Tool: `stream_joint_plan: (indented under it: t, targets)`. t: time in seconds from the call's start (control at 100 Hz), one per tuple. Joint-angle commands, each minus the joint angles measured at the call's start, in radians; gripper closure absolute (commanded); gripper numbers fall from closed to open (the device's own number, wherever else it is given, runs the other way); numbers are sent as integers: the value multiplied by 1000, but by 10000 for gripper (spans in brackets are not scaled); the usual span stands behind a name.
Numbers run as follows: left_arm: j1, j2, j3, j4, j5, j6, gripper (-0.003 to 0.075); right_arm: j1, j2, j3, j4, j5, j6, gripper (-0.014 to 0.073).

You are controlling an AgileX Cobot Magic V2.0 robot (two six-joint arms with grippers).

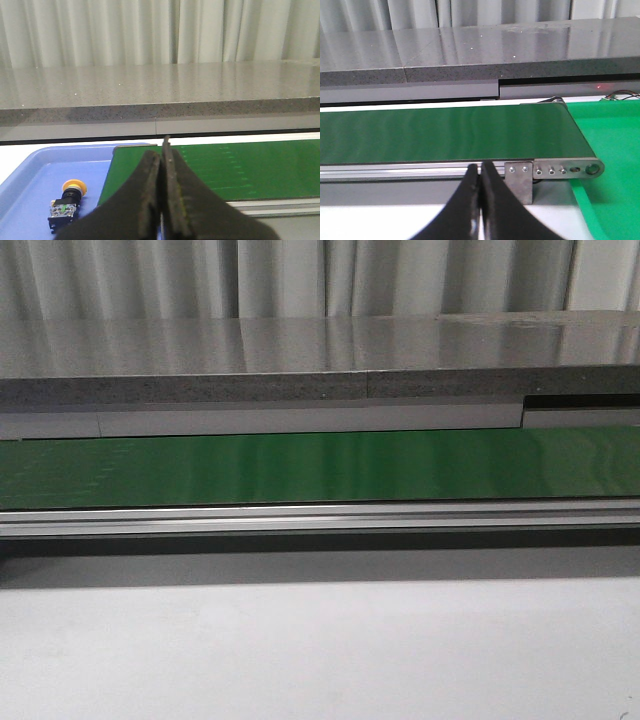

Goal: Move button from left to right

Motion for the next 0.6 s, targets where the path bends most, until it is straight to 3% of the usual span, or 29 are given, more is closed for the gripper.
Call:
stream_joint_plan:
  t: [0.0, 0.59]
  targets:
    - [-7, -31, 35, -3, -80, -10, 740, -3, -16, -15, 0, -84, -3, 661]
    - [-7, -31, 35, -3, -87, -10, 740, -3, -16, -15, 0, -84, -3, 661]
